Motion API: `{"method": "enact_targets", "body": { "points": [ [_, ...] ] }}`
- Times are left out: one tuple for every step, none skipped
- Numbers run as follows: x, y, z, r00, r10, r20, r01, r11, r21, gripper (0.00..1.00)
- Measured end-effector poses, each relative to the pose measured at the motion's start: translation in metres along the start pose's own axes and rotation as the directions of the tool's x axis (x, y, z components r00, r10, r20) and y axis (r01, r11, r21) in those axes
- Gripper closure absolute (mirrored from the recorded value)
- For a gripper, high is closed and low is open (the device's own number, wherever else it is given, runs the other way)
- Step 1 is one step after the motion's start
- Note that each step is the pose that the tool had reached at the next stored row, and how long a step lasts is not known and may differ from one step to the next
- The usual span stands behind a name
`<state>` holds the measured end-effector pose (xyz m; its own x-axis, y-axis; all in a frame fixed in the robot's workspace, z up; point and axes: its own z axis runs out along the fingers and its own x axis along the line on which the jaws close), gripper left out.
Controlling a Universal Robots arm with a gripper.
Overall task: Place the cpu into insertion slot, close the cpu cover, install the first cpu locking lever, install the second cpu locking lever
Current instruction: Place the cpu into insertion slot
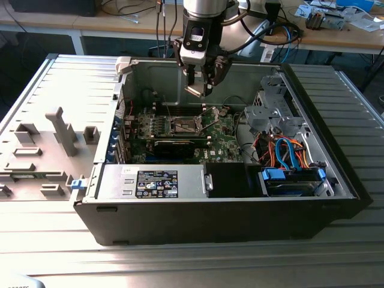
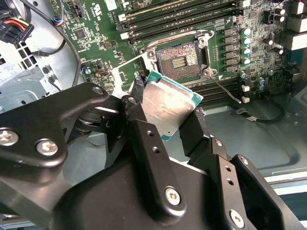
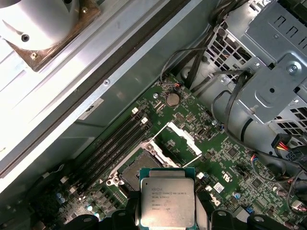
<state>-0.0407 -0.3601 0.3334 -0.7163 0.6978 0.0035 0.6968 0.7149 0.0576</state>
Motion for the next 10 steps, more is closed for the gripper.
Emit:
{"method": "enact_targets", "body": {
  "points": [
    [0.0,0.0,0.0,1.0,0.001,0.0,-0.001,1.0,0.0,0.46],
    [0.0,0.0,0.0,1.0,0.002,0.0001,-0.002,1.0,0.0,0.46],
    [0.0,0.0,0.0,1.0,0.002,0.0002,-0.002,1.0,0.0,0.46],
    [0.0,0.0,0.0001,1.0,0.003,0.0002,-0.003,1.0,0.0,0.46],
    [0.0,0.0,0.0001,1.0,0.004,0.0002,-0.004,1.0,0.0,0.46],
    [0.0,0.0,0.0001,1.0,0.004,0.0002,-0.004,1.0,0.0,0.46],
    [0.0,0.0,0.0001,1.0,0.004,0.0002,-0.004,1.0,0.0,0.46],
    [0.0,0.0,0.0001,1.0,0.005,0.0003,-0.005,1.0,0.0,0.46],
    [0.0,0.0,0.0001,1.0,0.005,0.0003,-0.005,1.0,0.0,0.46],
    [0.0,0.0,0.0001,1.0,0.005,0.0004,-0.005,1.0,0.0,0.46]
  ]
}}
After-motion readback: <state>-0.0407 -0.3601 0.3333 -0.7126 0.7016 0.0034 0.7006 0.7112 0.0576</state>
